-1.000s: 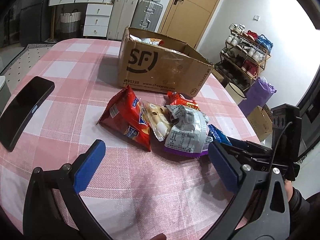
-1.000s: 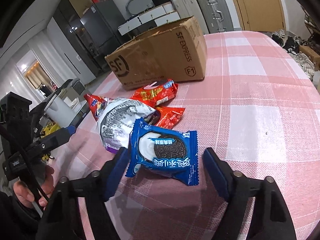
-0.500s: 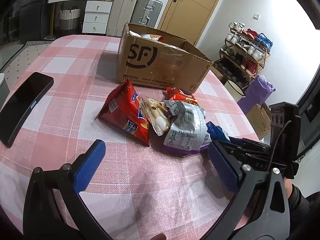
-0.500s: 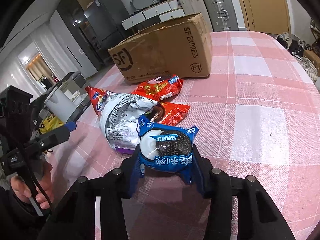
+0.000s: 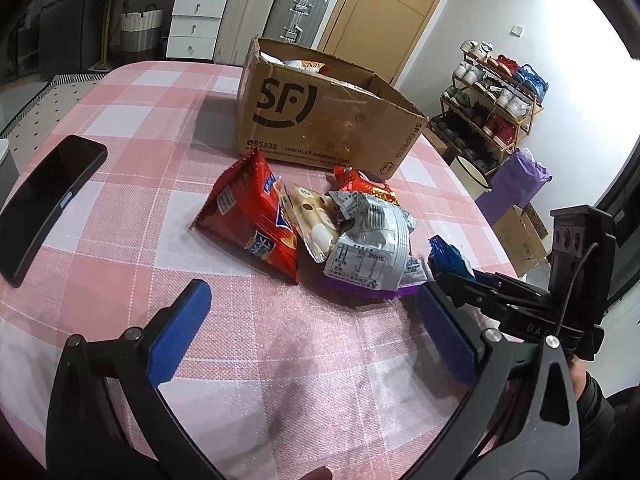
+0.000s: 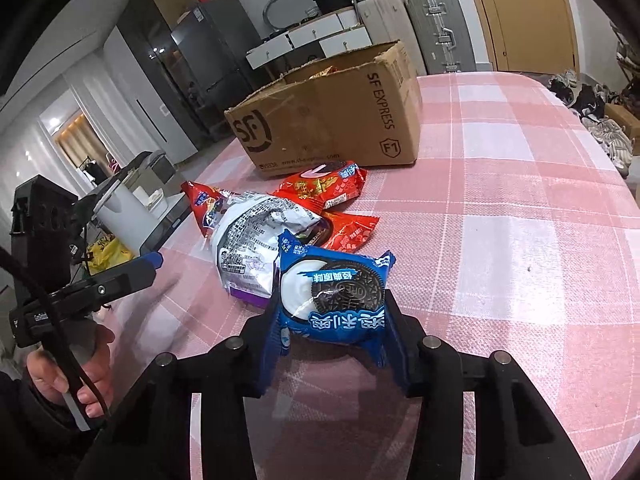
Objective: Organize snacks
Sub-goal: 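Grasp the blue Oreo pack with the right gripper while the left grasps a grey snack bag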
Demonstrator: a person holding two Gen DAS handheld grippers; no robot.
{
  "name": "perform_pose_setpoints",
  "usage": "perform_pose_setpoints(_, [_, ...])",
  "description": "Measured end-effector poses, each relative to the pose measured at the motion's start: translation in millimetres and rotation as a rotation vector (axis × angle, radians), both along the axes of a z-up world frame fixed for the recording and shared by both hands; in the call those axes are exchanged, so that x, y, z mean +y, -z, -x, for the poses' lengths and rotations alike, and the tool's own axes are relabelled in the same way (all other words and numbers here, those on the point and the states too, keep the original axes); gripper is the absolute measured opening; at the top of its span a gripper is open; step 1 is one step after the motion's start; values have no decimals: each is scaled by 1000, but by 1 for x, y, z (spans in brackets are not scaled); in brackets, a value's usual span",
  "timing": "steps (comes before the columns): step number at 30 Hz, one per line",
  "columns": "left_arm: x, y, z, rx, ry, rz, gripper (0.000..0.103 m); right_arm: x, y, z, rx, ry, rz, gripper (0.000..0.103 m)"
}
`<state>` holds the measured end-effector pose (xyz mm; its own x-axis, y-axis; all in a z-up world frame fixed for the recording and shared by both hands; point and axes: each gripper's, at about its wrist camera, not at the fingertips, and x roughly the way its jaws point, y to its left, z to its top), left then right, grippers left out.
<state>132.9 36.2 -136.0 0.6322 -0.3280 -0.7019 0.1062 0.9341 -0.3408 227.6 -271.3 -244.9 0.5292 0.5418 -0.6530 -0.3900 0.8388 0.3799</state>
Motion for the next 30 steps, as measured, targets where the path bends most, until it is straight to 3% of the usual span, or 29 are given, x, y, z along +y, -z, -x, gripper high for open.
perform_pose_setpoints(10, [-19, 0, -9, 29, 33, -26, 102, -7, 2, 5, -5, 6, -21, 45])
perform_pose_setpoints(21, [-47, -4, -44, 54, 59, -34, 102, -21, 1, 11, -16, 30, -47, 45])
perform_pose_setpoints(24, [-55, -5, -53, 47, 76, -34, 97, -28, 1, 13, -16, 42, -58, 45])
perform_pose_setpoints(30, [-64, -3, -69, 70, 112, 19, 72, -38, 1, 14, -20, 59, -76, 45])
